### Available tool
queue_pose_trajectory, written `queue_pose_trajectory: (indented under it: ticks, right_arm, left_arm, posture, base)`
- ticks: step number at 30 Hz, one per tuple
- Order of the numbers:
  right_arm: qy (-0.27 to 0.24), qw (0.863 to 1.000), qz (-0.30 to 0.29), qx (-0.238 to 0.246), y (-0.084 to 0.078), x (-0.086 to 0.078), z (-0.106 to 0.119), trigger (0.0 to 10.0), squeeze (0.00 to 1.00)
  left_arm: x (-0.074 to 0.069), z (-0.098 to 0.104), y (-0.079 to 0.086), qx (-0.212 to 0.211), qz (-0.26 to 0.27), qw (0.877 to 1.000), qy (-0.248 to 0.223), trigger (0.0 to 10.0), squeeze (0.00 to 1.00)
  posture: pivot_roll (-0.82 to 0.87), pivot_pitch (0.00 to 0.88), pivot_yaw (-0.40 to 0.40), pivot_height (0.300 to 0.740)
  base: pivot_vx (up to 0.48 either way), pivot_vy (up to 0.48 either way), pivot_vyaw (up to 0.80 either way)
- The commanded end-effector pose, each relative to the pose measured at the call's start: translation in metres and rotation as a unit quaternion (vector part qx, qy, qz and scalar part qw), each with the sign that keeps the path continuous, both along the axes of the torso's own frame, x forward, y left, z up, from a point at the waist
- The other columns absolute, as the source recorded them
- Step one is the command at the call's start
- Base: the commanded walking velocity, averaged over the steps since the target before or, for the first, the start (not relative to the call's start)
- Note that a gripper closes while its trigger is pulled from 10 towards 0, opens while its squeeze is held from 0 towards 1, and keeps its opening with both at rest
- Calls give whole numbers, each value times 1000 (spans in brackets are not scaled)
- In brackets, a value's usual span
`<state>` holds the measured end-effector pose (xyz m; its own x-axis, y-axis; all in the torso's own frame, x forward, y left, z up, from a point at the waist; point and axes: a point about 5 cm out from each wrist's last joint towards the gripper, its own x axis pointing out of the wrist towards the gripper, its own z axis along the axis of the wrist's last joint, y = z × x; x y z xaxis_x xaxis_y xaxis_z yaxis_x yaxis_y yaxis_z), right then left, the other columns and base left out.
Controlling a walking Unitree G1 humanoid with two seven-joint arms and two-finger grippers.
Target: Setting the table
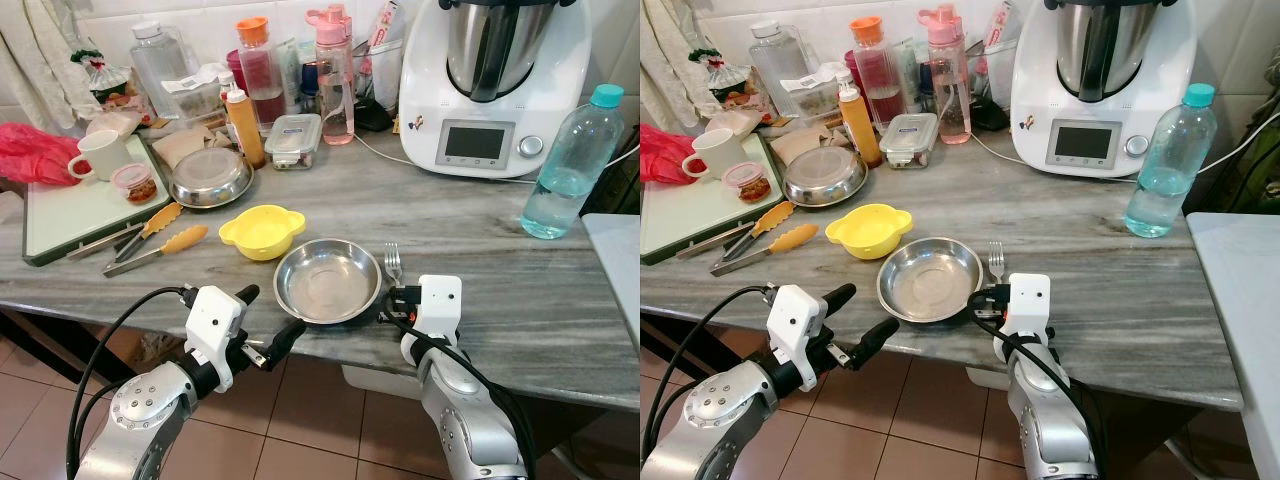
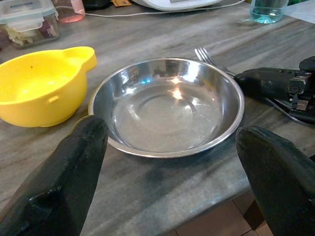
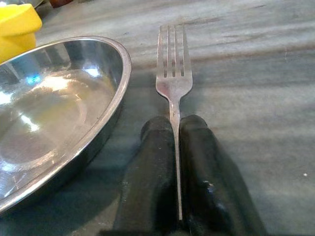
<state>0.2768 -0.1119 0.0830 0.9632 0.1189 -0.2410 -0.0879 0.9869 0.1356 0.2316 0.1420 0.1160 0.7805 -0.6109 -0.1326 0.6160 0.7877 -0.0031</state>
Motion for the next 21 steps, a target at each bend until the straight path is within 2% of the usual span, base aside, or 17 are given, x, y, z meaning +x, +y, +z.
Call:
queue_pose_trajectory:
  ticks: [1, 14, 21]
  right_arm:
    - [46, 999, -4, 7, 4, -9, -17, 10000, 1000]
    - [54, 998, -43, 3, -13, -18, -18, 10000, 1000]
    - [35, 998, -45, 3, -23, -23, -6, 10000, 1000]
  left_arm:
    - [1, -1, 5, 9, 4, 1000, 2, 10000, 0]
    - [3, -6, 4, 10, -5, 1000, 10, 10000, 0]
    - [5, -13, 5, 9, -2, 1000, 13, 10000, 0]
  posture:
    - [-80, 28, 129, 740]
    - [-93, 41, 138, 740]
    - [-100, 42, 135, 740]
  base:
    - [0, 0, 0]
    - [0, 0, 0]
    - [0, 0, 0]
